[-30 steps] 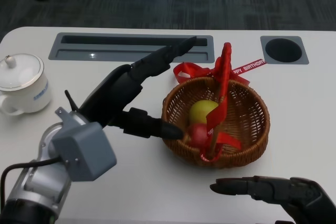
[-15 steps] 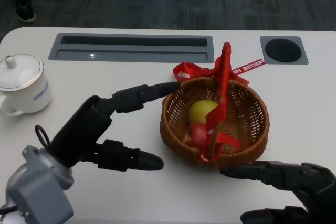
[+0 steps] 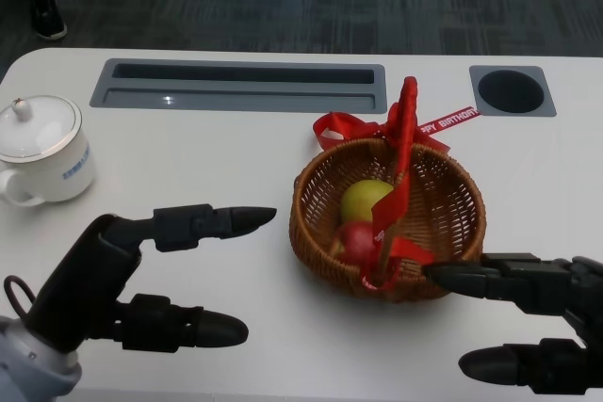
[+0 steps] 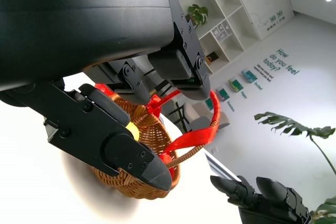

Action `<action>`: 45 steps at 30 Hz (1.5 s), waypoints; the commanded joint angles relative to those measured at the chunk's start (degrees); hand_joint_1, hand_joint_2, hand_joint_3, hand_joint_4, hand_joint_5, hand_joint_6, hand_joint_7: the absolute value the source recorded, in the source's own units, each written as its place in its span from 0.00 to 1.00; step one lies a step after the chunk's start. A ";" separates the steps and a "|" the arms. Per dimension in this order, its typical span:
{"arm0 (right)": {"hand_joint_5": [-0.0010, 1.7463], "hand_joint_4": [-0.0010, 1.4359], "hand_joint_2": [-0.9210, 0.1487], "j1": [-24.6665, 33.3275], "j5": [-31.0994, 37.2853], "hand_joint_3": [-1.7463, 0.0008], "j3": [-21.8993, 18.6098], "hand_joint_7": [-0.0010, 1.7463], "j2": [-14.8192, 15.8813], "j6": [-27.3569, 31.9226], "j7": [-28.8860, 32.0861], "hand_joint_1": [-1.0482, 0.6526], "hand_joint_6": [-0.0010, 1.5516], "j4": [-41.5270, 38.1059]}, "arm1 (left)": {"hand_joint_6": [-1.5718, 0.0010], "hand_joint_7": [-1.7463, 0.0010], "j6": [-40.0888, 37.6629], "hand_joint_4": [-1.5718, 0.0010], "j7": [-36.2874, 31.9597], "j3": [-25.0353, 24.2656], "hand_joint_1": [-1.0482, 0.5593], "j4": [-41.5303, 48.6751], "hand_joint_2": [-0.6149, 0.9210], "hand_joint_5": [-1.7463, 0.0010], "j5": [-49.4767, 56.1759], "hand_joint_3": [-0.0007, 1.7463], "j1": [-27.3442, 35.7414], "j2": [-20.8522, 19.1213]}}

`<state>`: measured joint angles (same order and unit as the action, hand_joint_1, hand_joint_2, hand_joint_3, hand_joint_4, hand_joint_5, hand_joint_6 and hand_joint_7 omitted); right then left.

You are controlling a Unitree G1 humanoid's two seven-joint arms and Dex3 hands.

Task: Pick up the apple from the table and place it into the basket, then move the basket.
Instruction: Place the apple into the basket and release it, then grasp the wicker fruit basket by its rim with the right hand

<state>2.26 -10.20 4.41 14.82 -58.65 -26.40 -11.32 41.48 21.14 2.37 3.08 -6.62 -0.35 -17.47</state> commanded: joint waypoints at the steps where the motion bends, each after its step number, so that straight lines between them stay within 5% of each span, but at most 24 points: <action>1: 0.00 0.53 0.10 -1.59 -0.47 1.00 -1.45 0.00 1.75 -1.55 -0.35 0.34 0.47 -1.17 | 0.47 0.98 0.76 0.42 1.48 -0.80 0.44 -0.82 0.86 0.97 -2.11 0.00 1.40 -0.73; 12: 0.00 0.50 0.08 -6.68 3.24 1.00 -5.39 0.00 4.54 -7.79 0.29 0.33 0.44 -4.94 | 0.45 0.99 0.71 0.39 2.24 -1.41 0.45 -1.11 0.86 0.98 -2.73 0.00 2.99 -0.10; 27: 0.00 0.48 0.14 -22.29 33.88 1.00 -10.76 0.00 7.89 -15.68 12.31 0.33 0.41 -18.81 | 0.44 0.99 0.99 0.39 1.98 -1.37 0.43 -0.91 0.86 0.99 -1.28 0.00 2.49 0.83; 35: 0.01 0.47 0.16 -29.94 50.37 1.00 -5.35 0.00 10.41 -12.87 23.46 0.30 0.42 -25.38 | 0.44 1.00 0.45 0.38 1.86 -1.28 0.41 -1.31 0.86 0.99 -0.97 0.00 2.51 1.11; 45: 0.01 0.50 0.18 -38.51 64.36 1.00 8.64 0.01 13.67 -7.33 39.94 0.29 0.44 -36.65 | 0.44 1.00 0.76 0.38 1.79 -1.57 0.41 -1.94 0.86 1.00 -0.79 0.00 3.18 1.14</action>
<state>-34.60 52.89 11.23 27.17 -66.66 11.53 -46.46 41.81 22.97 1.41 2.11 -7.55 2.72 -15.89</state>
